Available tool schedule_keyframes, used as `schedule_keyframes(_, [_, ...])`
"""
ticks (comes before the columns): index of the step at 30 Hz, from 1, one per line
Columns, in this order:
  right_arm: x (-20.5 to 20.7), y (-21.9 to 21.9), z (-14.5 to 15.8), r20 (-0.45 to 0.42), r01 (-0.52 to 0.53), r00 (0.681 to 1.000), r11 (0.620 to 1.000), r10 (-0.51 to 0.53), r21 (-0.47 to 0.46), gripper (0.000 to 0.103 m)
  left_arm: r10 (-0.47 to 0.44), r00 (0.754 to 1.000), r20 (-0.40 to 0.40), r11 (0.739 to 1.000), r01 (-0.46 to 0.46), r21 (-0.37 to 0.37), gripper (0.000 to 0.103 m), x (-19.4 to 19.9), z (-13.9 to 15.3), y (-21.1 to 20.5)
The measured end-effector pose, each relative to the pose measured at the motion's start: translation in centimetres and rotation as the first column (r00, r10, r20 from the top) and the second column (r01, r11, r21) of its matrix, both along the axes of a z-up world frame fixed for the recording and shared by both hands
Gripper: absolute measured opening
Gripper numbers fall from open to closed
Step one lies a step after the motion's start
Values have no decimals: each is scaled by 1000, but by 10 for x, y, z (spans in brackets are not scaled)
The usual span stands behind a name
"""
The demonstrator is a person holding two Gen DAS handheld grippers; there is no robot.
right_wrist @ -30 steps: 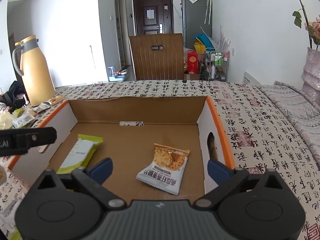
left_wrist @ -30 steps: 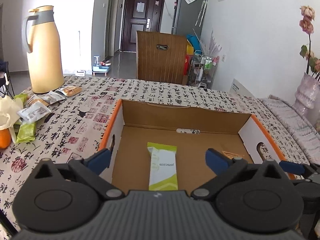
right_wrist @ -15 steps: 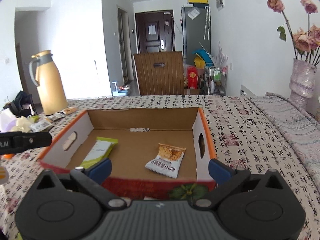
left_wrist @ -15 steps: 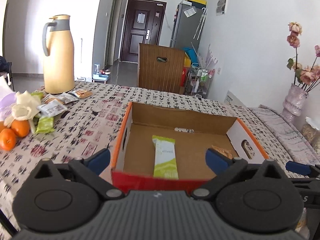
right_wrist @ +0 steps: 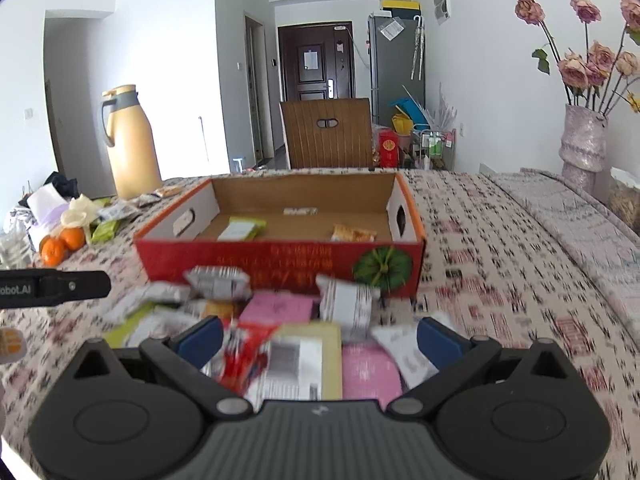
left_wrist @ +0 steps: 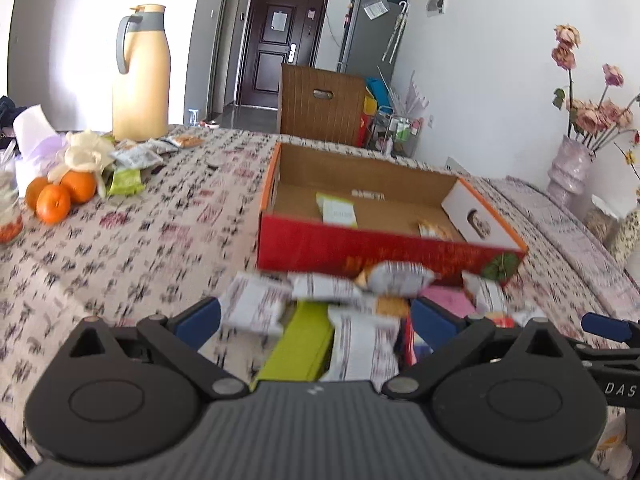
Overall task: Organize snacks
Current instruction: 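Grasp the green bar with the left tool while the right tool grasps the silver bag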
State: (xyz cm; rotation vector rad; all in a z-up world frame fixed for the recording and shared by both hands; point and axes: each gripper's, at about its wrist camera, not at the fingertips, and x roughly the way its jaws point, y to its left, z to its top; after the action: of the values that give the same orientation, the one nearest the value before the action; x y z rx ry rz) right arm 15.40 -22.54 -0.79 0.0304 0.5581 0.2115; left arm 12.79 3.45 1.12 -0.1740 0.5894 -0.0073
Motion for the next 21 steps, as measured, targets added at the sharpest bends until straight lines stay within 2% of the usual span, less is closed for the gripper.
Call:
schedule_keyframes(8, [-25,4,-33,-81,12,997,998,-17,-58,103,-29,999,-21,999,30,42,103,-26,-18,-3])
schedule_keyframes(21, [-9,32,-51,-125,-26,992,993,11,-119,101,-29,999,-36,999,31,41,103,-26,-26,0])
